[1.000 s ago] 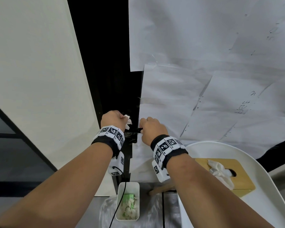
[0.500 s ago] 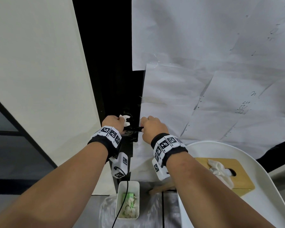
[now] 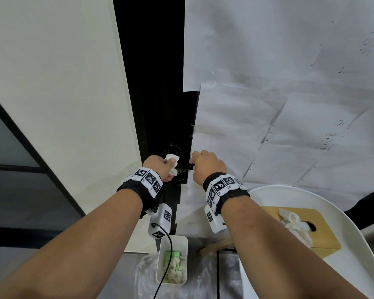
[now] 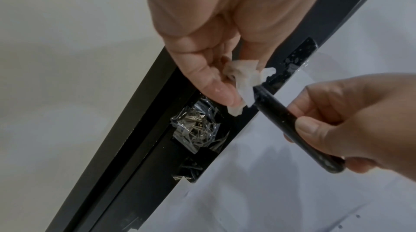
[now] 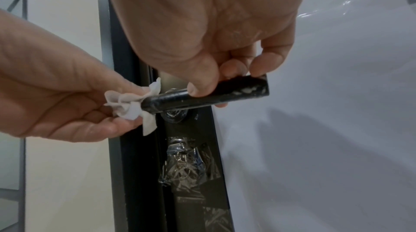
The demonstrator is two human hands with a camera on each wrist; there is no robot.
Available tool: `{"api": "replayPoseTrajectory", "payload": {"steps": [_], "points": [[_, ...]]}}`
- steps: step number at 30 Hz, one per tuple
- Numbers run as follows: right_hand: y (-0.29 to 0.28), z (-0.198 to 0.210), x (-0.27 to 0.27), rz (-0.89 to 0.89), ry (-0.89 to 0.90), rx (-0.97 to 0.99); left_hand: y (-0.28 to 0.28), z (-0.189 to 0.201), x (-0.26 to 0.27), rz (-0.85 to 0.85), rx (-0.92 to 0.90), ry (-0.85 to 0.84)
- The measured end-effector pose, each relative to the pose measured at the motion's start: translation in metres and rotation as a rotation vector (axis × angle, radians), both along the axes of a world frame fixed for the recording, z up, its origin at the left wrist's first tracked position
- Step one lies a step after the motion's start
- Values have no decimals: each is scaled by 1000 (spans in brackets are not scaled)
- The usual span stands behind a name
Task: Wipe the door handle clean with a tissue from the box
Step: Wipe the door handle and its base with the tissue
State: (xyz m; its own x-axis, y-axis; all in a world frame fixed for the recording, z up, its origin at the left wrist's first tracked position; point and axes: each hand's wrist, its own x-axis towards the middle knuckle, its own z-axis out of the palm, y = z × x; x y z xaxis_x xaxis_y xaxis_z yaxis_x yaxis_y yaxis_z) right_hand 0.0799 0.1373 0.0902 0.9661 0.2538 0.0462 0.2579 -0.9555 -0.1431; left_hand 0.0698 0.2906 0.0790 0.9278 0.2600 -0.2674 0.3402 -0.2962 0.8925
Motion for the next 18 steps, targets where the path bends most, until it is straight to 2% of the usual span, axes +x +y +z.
{"api": "replayPoseTrajectory", "payload": {"steps": [5,9,13,14,16,18], "points": [[0,-1,-2,-5,-13,-7,1,0,-10,-35,70,-6],[-1,-1,-4,-5,-31,2,5,0,-17,-53,200,12],[-1,-2,-5,-10,-31,13,4,10,-16,28,206,83],[-1,-2,-6,-12,-30,16,3,9,-17,-8,244,70],[-1,-2,-6,-16,-30,16,1,4,-10,1,171,38],[-1,-1,-6,-17,-30,9,0,-7,-3,0,230,29]]}}
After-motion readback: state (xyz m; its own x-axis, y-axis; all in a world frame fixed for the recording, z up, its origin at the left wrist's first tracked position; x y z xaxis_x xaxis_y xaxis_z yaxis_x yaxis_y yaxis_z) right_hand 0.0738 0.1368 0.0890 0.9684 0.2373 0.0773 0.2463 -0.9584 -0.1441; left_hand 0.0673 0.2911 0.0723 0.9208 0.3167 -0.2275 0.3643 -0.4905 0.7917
